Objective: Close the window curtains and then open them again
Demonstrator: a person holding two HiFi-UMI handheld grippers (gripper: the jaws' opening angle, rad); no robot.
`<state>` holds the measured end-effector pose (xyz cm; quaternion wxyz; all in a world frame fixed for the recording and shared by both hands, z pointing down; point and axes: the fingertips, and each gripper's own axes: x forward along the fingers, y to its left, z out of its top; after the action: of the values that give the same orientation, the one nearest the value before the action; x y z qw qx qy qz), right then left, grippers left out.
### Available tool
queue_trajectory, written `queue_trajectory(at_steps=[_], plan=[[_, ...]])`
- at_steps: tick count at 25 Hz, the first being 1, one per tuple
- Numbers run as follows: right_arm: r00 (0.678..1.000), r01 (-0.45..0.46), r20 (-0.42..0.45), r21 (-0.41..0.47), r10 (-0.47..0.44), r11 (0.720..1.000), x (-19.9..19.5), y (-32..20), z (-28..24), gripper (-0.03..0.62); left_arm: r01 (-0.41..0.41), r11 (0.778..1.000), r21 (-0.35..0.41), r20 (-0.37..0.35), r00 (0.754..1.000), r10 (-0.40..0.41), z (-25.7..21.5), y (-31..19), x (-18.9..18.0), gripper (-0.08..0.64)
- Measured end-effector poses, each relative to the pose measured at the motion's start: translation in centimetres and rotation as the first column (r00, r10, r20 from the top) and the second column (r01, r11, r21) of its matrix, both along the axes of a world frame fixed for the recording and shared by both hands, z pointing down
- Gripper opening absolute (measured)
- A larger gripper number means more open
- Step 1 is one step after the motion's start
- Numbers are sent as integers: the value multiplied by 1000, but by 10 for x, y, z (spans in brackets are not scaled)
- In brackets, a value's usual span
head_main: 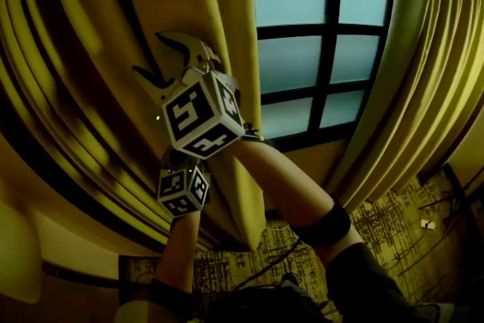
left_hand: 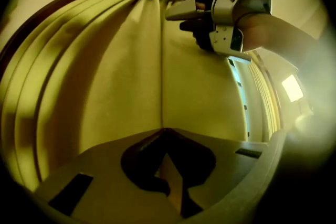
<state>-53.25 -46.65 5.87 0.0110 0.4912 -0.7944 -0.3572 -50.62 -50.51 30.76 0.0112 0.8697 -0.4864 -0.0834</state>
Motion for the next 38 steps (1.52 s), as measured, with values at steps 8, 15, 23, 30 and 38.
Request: queue_trajectory(at_steps=[8, 15, 23, 30, 38], plan=[[984, -159, 88, 57, 153, 986, 121, 35, -38, 359, -79, 997, 7, 21, 997, 79, -10, 16, 82, 8], [961, -179, 186, -149, 205, 973, 211, 2, -9, 451, -101, 995, 19, 6, 995, 101, -22, 28, 118, 8], [951, 100, 309, -336, 9, 936, 211, -28, 36, 502, -95, 995, 33, 19, 995, 95, -22, 29, 132, 8], [920, 251, 377, -366, -104, 896, 190, -46, 52, 531, -65, 998, 23, 21, 998, 64, -17, 21, 120, 8], [905, 351, 368, -366, -212, 862, 136, -66, 56, 482, -14, 1000, 18, 24, 1000, 13, -15, 7, 93, 8]])
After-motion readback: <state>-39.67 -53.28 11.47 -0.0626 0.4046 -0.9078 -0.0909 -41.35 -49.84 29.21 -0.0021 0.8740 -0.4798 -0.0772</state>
